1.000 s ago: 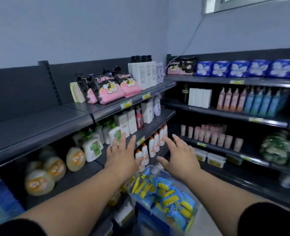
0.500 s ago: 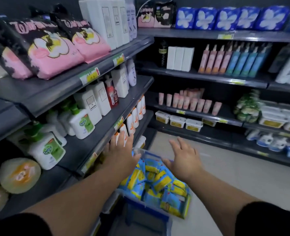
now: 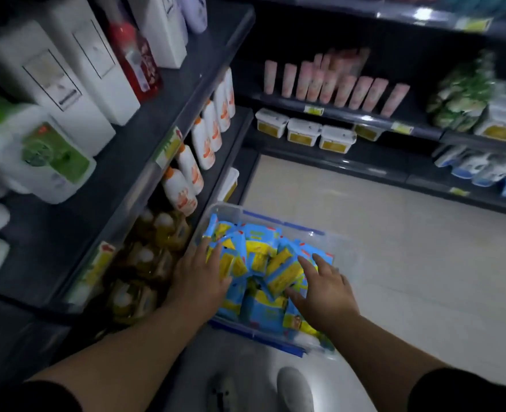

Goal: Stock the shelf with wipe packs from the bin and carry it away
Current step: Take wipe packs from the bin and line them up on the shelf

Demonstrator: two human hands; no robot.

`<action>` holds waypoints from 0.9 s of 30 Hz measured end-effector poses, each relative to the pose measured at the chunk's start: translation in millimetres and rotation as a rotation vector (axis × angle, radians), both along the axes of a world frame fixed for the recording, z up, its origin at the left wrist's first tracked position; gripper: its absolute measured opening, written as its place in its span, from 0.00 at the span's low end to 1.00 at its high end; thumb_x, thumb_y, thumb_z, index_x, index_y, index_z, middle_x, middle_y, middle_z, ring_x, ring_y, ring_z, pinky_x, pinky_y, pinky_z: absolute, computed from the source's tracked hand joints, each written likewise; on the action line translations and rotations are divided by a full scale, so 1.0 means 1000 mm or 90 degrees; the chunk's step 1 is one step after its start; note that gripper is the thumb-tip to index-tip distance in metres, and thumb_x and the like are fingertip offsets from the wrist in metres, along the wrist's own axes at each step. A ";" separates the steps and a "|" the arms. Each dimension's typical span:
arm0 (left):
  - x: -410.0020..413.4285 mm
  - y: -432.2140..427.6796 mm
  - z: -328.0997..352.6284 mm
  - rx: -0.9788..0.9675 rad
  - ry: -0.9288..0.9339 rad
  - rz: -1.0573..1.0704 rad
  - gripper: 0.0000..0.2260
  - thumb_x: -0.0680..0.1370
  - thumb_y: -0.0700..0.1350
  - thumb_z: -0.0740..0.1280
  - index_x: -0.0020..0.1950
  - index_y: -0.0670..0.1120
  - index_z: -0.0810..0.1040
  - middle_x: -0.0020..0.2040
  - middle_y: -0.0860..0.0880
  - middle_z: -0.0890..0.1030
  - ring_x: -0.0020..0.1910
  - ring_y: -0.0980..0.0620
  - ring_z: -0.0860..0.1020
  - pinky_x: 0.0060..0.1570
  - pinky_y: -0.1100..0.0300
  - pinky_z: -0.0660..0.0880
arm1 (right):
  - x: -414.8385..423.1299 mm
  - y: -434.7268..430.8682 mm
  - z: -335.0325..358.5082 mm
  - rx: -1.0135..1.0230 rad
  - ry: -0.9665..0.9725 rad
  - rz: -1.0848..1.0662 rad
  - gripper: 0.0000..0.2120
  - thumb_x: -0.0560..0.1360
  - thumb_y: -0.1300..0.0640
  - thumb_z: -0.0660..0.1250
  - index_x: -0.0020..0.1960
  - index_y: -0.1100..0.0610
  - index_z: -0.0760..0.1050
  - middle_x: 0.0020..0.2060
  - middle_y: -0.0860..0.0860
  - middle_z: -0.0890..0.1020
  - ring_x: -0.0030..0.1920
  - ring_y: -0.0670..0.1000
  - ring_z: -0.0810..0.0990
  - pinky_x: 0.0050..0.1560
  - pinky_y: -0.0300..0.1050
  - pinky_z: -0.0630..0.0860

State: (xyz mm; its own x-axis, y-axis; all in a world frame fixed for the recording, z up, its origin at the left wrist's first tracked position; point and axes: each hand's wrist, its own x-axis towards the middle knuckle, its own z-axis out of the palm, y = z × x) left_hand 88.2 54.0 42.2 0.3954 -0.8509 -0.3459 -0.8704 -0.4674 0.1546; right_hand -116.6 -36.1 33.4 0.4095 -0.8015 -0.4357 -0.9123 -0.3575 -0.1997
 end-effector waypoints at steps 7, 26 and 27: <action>-0.010 -0.028 -0.079 0.037 0.027 -0.010 0.32 0.79 0.58 0.59 0.78 0.51 0.49 0.79 0.47 0.46 0.77 0.45 0.49 0.74 0.50 0.51 | 0.001 -0.025 -0.083 0.046 0.010 0.016 0.36 0.74 0.37 0.63 0.77 0.45 0.53 0.77 0.51 0.54 0.76 0.53 0.56 0.74 0.52 0.57; -0.080 -0.066 -0.124 -0.065 0.331 0.179 0.26 0.81 0.56 0.55 0.77 0.51 0.55 0.79 0.50 0.50 0.77 0.53 0.49 0.72 0.60 0.50 | -0.001 -0.036 -0.135 0.058 -0.380 -0.212 0.28 0.71 0.65 0.70 0.70 0.52 0.69 0.56 0.53 0.76 0.56 0.54 0.77 0.59 0.46 0.71; -0.084 -0.072 -0.120 -0.077 0.363 0.218 0.26 0.81 0.57 0.55 0.77 0.52 0.56 0.78 0.50 0.53 0.77 0.53 0.52 0.72 0.59 0.52 | 0.000 -0.033 -0.132 0.056 -0.422 -0.220 0.28 0.71 0.65 0.70 0.69 0.52 0.69 0.54 0.50 0.76 0.53 0.52 0.78 0.57 0.45 0.74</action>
State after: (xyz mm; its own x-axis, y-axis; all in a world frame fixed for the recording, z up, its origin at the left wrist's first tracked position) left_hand 4.4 -18.0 -77.3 0.4332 -0.7561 -0.4906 -0.4433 -0.6527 0.6144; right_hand -116.6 -69.0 -98.5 0.3399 -0.9057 -0.2533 -0.6486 -0.0307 -0.7605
